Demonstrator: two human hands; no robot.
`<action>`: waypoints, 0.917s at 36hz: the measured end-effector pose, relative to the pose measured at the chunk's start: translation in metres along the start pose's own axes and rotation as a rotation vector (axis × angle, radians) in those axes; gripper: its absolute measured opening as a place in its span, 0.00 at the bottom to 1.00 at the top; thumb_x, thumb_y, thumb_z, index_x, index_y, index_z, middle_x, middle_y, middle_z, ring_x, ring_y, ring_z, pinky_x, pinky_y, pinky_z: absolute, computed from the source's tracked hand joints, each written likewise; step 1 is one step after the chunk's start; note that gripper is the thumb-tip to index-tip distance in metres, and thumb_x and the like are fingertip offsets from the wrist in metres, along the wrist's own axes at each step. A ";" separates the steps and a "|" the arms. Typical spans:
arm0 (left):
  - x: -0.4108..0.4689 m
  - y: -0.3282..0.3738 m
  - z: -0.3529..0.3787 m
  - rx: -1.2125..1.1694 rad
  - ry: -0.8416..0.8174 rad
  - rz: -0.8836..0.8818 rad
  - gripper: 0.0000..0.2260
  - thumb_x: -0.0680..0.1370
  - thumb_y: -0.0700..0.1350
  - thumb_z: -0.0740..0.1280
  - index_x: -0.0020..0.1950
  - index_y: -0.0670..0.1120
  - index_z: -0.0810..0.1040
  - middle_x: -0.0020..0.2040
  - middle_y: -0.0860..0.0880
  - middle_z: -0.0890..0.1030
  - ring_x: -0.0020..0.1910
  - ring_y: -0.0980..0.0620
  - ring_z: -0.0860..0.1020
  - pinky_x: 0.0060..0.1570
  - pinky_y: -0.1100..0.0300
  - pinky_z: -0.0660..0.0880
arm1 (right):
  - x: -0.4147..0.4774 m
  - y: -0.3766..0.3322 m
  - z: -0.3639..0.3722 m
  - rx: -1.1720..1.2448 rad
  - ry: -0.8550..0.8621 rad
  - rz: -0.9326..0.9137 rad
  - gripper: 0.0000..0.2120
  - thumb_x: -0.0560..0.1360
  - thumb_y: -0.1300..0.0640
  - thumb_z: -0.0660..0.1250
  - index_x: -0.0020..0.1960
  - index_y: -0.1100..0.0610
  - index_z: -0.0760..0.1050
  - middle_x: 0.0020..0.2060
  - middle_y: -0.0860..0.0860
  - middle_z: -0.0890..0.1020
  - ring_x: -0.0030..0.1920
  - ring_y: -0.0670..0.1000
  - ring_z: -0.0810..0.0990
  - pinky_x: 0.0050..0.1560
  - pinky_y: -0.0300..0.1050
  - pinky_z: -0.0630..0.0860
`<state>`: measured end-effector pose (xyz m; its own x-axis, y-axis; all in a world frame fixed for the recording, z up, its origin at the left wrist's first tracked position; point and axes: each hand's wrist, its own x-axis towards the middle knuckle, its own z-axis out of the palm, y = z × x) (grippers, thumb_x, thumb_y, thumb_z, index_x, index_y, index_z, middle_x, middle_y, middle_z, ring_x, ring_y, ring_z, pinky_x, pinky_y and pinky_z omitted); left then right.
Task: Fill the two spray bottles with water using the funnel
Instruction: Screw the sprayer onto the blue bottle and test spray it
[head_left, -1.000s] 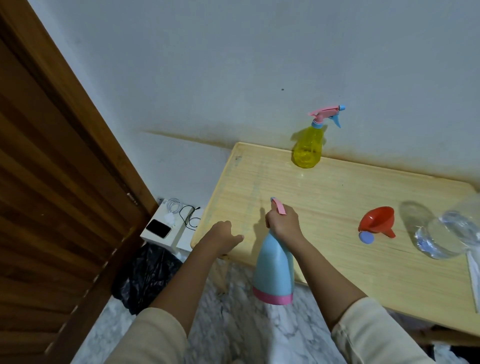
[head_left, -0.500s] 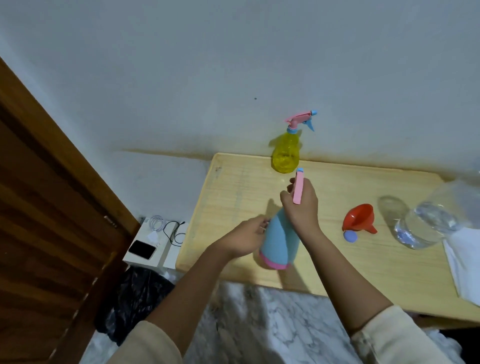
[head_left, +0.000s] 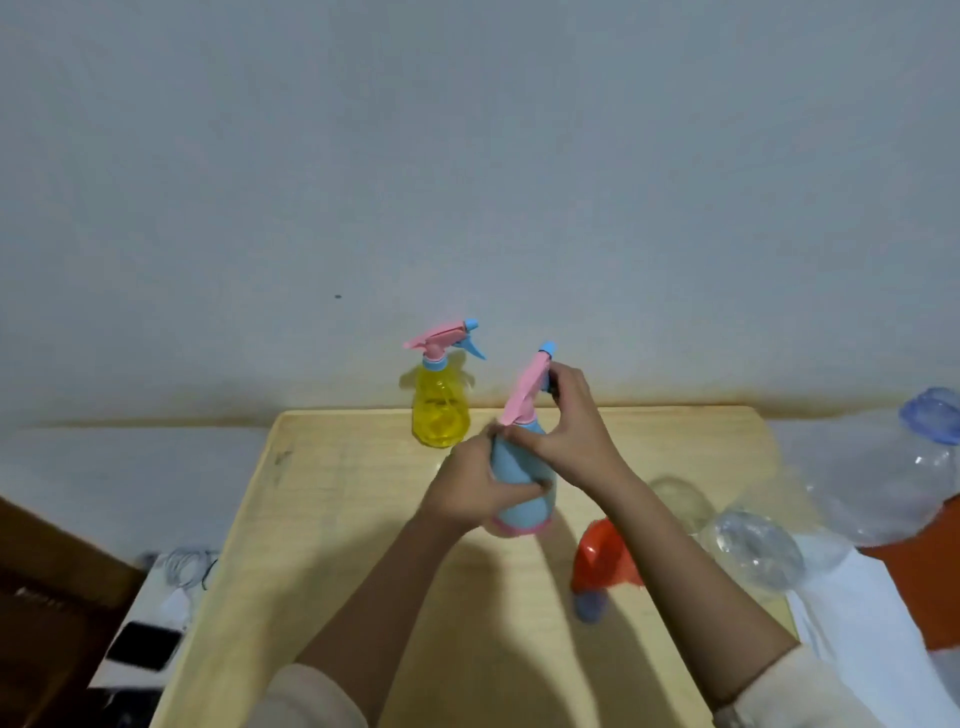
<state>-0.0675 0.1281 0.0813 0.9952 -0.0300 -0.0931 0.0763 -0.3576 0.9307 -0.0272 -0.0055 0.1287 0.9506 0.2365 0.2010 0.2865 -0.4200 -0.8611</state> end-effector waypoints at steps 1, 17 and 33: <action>0.011 0.000 0.000 -0.021 -0.037 -0.001 0.31 0.59 0.55 0.77 0.60 0.52 0.75 0.53 0.55 0.82 0.51 0.62 0.80 0.51 0.58 0.79 | 0.008 0.006 -0.007 -0.002 -0.005 -0.007 0.33 0.64 0.57 0.78 0.64 0.59 0.67 0.55 0.51 0.71 0.56 0.46 0.70 0.58 0.33 0.67; 0.109 -0.016 0.008 0.062 0.146 -0.007 0.32 0.58 0.62 0.72 0.57 0.51 0.74 0.51 0.52 0.76 0.54 0.50 0.77 0.50 0.54 0.77 | 0.082 0.058 0.014 0.050 0.294 0.029 0.29 0.64 0.56 0.77 0.61 0.58 0.68 0.51 0.47 0.70 0.55 0.48 0.71 0.52 0.33 0.66; 0.118 -0.026 0.023 0.127 0.379 0.049 0.24 0.67 0.39 0.77 0.60 0.38 0.74 0.54 0.46 0.76 0.55 0.44 0.76 0.52 0.48 0.77 | 0.090 0.074 0.027 0.070 0.299 0.122 0.29 0.68 0.55 0.75 0.64 0.58 0.67 0.54 0.47 0.70 0.59 0.48 0.70 0.59 0.39 0.68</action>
<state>0.0470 0.1124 0.0384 0.9513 0.2882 0.1094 0.0439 -0.4778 0.8774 0.0759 0.0083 0.0705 0.9733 -0.0843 0.2135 0.1691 -0.3656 -0.9153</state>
